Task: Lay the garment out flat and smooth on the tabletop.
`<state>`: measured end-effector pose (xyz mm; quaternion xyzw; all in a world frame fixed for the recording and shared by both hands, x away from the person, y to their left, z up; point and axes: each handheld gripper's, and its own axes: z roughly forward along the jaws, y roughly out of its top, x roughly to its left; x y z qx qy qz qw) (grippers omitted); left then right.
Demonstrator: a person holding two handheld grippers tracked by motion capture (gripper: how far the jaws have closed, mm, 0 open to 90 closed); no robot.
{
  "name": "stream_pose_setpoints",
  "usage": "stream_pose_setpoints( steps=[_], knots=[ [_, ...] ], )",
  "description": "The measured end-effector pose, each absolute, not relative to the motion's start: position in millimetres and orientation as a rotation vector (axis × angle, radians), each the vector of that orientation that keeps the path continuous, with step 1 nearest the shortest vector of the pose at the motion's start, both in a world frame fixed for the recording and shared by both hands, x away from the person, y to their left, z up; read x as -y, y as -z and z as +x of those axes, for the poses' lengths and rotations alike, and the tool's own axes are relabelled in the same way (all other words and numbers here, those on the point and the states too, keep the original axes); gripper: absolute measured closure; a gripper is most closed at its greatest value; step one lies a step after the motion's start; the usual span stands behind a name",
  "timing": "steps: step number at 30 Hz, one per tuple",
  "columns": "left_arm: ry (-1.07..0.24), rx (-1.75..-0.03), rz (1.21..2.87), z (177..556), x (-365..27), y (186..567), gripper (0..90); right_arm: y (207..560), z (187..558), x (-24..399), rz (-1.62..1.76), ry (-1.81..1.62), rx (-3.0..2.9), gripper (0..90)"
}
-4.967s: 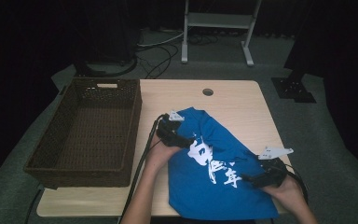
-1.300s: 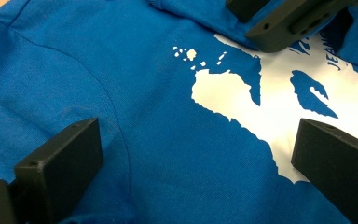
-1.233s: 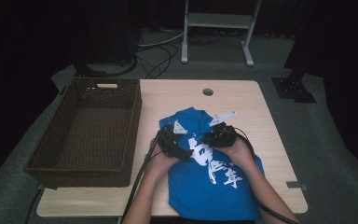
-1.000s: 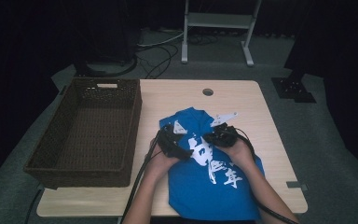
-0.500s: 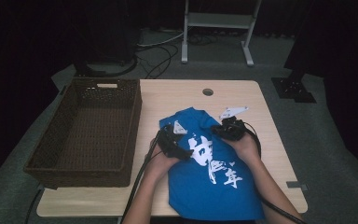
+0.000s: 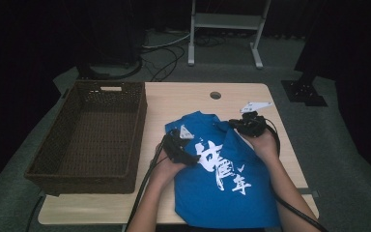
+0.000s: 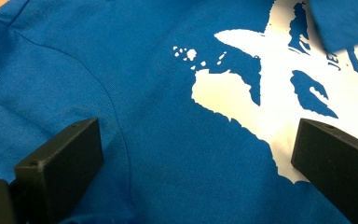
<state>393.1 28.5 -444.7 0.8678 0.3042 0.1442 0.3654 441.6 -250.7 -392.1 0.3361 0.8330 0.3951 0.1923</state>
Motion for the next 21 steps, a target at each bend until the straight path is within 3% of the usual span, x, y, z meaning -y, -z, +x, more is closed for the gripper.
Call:
stream_pose_setpoints(
  steps=[17, 21],
  knots=[
    [-0.372, -0.784, 2.233, 392.7, -28.6, 444.6, 1.3, 382.7, 471.2, 293.6, 1.058, -1.085, -2.228, 83.6],
    [-0.371, -0.784, 2.232, 392.7, -28.6, 444.7, 1.3, 387.7, 479.1, 298.8, 1.096, -1.087, -2.219, 77.9]
  ],
)
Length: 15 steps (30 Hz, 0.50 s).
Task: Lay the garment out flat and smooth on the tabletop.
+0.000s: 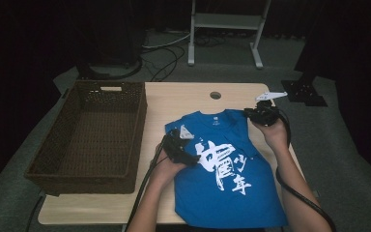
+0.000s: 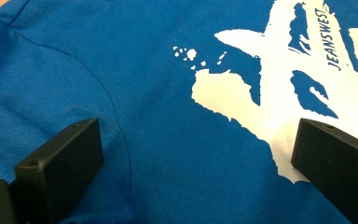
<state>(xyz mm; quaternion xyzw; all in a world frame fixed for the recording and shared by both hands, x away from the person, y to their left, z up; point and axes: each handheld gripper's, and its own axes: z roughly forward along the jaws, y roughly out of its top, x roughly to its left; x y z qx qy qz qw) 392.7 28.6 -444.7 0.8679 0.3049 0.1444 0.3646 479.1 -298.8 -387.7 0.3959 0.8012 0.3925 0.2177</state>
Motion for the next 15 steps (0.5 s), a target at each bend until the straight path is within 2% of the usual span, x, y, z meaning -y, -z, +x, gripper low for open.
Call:
stream_pose_setpoints(
  steps=[2, 4, 15],
  knots=[
    [-0.371, -0.785, 2.232, 392.7, -28.6, 444.7, 1.3, 388.6, 480.2, 300.5, 1.109, -1.092, -2.206, 73.3],
    [-0.372, -0.784, 2.233, 392.7, -28.6, 444.6, 1.2, 387.6, 478.6, 301.8, 1.108, -1.100, -2.197, 72.3],
    [-0.372, -0.788, 2.231, 392.5, -28.4, 444.7, 1.3, 400.3, 452.7, 289.4, 1.080, -1.139, -2.246, 73.6]
  ],
)
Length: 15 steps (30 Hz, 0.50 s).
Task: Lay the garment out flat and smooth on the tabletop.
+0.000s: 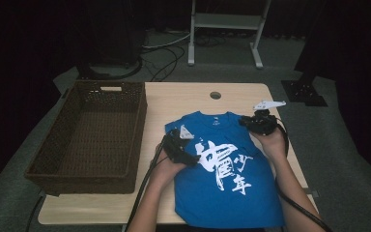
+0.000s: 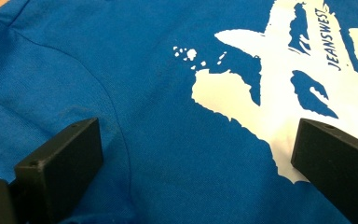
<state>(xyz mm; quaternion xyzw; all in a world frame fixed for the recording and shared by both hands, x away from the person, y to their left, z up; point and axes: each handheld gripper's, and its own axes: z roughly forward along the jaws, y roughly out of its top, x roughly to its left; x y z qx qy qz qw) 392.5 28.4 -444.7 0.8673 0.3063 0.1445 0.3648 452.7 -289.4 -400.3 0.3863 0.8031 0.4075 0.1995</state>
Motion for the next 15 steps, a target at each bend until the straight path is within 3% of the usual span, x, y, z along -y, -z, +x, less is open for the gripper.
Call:
stream_pose_setpoints(
  steps=[15],
  knots=[
    [-0.372, -0.787, 2.231, 392.5, -28.5, 444.7, 1.3, 425.3, 441.2, 252.4, 1.028, -1.100, -2.391, 74.6]
  ],
)
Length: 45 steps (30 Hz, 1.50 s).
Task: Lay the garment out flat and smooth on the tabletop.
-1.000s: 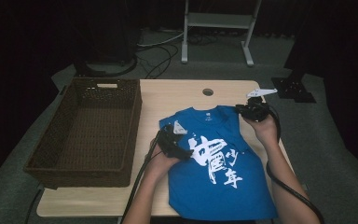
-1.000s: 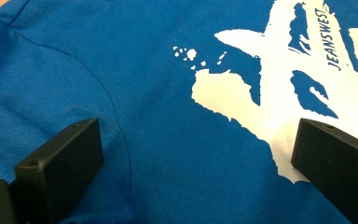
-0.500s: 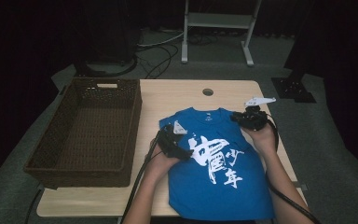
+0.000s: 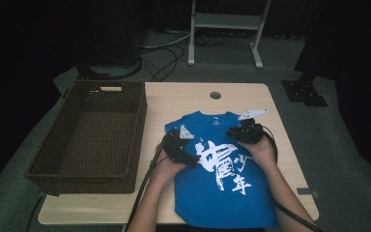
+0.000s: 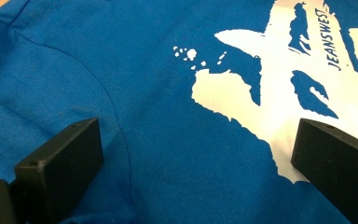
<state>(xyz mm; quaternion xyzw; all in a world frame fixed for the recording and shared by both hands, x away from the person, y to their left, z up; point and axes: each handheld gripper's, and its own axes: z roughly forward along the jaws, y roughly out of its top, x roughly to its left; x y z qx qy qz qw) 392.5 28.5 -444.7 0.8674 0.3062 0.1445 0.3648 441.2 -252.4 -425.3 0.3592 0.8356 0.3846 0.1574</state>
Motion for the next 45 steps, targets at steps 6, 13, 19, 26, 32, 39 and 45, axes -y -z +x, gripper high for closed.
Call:
stream_pose_setpoints(
  steps=[6, 13, 19, 26, 32, 39, 45],
  knots=[
    [-0.371, -0.788, 2.231, 392.5, -28.5, 444.7, 1.3, 433.6, 442.5, 245.8, 1.015, -1.039, -2.433, 79.3],
    [-0.372, -0.788, 2.231, 392.5, -28.4, 444.7, 1.3, 434.1, 442.0, 246.8, 0.997, -1.029, -2.421, 89.2],
    [-0.372, -0.788, 2.231, 392.5, -28.5, 444.7, 1.3, 428.1, 441.2, 251.8, 0.999, -1.034, -2.393, 89.5],
    [-0.372, -0.787, 2.232, 392.6, -28.5, 444.6, 1.3, 412.4, 441.9, 274.9, 1.024, -1.024, -2.336, 89.5],
    [-0.372, -0.787, 2.232, 392.5, -28.5, 444.6, 1.3, 403.0, 443.1, 298.2, 1.059, -1.011, -2.283, 89.5],
    [-0.372, -0.790, 2.228, 392.4, -28.3, 444.8, 1.3, 391.1, 443.9, 331.1, 1.128, -0.995, -2.205, 89.4],
    [-0.374, -0.790, 2.230, 392.3, -28.4, 444.7, 1.3, 389.5, 444.7, 356.9, 1.180, -0.960, -2.161, 89.4]
  ],
)
